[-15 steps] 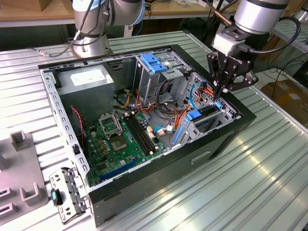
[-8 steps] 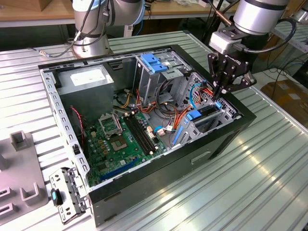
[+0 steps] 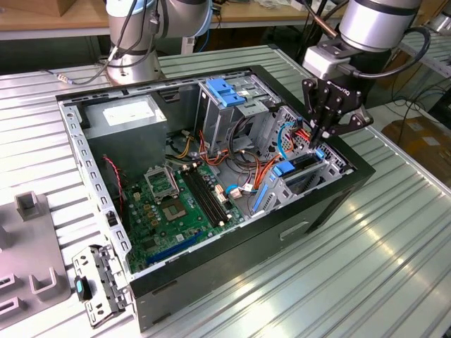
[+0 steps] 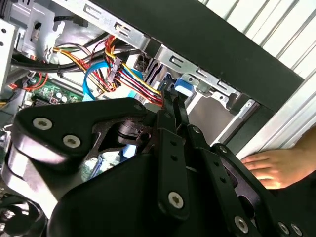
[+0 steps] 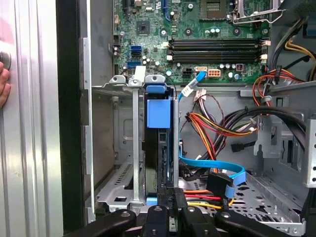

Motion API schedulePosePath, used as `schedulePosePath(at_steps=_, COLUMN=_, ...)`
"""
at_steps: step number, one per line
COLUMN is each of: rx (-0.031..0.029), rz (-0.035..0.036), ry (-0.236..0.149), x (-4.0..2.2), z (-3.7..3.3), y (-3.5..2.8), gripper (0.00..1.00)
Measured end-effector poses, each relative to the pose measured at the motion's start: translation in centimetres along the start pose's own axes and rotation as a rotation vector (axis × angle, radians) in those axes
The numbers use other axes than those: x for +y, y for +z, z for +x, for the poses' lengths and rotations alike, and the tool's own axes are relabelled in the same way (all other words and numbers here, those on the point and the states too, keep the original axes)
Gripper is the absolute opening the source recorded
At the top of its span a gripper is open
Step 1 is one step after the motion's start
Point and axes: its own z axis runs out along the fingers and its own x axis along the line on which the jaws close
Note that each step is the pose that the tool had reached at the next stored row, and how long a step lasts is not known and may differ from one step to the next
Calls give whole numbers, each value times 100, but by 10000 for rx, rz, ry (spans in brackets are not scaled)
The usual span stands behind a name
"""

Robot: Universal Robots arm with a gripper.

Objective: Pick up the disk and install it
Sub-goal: 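Insert the first disk wire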

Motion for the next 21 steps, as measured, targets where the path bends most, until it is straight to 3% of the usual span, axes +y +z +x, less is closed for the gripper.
schedulePosePath(at_steps=5, rx=7, rz=-13, ry=139, x=0, z=35, y=6, gripper=16)
schedulePosePath(at_steps=6, rx=-24, rz=-14, ry=140, x=0, z=66, y=10, gripper=16)
schedulePosePath(at_steps=8, rx=-188, rz=-19, ry=148, x=10, z=104, y=18, gripper=16)
schedulePosePath(at_steps=11, rx=-272, rz=-25, ry=146, x=26, z=113, y=20, gripper=16)
schedulePosePath(at_steps=13, rx=-275, rz=-51, ry=144, x=30, z=114, y=21, gripper=16)
schedulePosePath(at_steps=15, rx=-273, rz=-156, ry=139, x=41, z=114, y=24, gripper=16)
schedulePosePath(at_steps=17, rx=-274, rz=-184, ry=139, x=43, z=114, y=35, gripper=16)
schedulePosePath(at_steps=21, rx=-276, rz=-284, ry=56, x=46, z=111, y=93, gripper=16)
